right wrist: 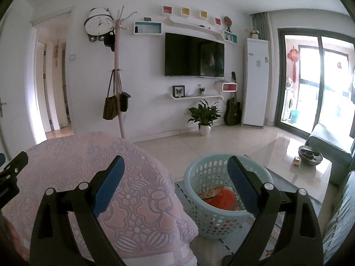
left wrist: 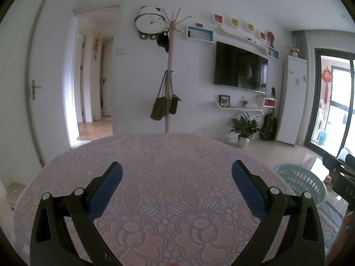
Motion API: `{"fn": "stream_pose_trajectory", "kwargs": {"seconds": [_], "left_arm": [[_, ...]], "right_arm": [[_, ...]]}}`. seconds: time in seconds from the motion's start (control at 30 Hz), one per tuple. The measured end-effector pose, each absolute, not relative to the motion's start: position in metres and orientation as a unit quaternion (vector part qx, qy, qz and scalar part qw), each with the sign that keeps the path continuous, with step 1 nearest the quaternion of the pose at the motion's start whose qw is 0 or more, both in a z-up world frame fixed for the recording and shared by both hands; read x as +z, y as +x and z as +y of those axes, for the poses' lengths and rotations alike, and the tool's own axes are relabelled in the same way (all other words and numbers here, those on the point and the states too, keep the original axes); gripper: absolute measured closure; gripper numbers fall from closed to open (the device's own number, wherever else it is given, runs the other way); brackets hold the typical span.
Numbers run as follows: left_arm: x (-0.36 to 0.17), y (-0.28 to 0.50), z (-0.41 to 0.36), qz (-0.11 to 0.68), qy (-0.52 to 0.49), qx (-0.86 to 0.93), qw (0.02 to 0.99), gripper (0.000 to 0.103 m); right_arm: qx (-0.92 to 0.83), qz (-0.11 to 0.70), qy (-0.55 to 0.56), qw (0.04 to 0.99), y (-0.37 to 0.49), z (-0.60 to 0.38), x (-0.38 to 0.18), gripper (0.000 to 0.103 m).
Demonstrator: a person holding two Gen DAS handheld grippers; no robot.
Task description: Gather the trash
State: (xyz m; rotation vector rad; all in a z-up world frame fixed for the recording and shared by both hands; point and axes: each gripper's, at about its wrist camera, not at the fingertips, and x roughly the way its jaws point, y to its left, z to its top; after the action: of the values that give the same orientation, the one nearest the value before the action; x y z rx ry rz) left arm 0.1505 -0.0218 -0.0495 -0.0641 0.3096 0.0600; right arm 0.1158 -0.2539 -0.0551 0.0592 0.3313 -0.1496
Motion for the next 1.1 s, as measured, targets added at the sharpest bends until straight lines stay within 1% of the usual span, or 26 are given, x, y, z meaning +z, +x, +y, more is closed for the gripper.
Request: {"fn": "stream_pose_trajectory", "kwargs": {"seconds": [0.6, 1.1], "left_arm": [[-0.052, 0.154, -0.021, 0.157, -0.016, 0.044, 0.987, 0.008], [-0.05, 0.159, -0.008, 0.162, -0.034, 0.041, 0.985, 0.007]], "right_arm": [[-0.07, 0.166, 0.025, 0.983, 0.117, -0.256, -0.053, 0.014], [-0.063, 0.17, 0.027, 0.983, 0.118, -0.255, -0.055, 0.014]]}}
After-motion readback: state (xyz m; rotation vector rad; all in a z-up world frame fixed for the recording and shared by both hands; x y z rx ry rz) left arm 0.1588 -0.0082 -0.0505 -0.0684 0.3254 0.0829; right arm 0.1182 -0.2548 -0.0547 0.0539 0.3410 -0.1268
